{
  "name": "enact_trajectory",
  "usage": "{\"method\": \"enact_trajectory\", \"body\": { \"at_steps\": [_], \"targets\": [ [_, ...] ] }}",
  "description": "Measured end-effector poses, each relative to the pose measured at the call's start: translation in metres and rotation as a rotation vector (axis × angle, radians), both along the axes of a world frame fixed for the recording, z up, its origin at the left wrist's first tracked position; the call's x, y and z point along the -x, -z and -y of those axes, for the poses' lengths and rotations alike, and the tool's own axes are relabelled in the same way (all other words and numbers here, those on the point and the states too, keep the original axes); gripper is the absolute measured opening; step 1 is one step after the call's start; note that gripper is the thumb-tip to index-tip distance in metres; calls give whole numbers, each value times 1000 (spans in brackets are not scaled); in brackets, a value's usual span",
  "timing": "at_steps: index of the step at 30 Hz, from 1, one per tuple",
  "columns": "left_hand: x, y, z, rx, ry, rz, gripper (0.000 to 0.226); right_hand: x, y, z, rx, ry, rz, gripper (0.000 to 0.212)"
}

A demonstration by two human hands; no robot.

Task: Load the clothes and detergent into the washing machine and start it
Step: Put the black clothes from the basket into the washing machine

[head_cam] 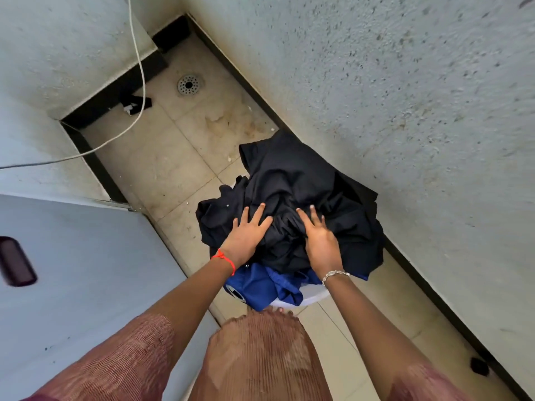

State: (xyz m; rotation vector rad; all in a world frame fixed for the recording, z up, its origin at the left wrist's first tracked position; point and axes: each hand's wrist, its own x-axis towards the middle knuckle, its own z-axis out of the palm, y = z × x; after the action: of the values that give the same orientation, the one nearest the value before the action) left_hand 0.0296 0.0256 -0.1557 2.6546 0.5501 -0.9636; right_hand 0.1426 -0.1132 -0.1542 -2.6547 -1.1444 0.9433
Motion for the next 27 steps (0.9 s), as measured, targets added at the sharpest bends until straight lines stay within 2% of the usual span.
{"method": "enact_trajectory", "body": {
  "at_steps": [5,10,20,27],
  "targets": [
    [9,-26,1,95,-56,113,73,5,-40,2,-45,24,-24,62],
    [16,-91,3,88,-88,239,65,11,-108,6,-101,44,-19,57],
    [29,-283,-25,108,-173,520,59,17,-301,-19,-297,19,166,54],
    [55,-415,-35,85,-258,764,43,33,-418,-36,-517,-17,305,46]
  ]
}}
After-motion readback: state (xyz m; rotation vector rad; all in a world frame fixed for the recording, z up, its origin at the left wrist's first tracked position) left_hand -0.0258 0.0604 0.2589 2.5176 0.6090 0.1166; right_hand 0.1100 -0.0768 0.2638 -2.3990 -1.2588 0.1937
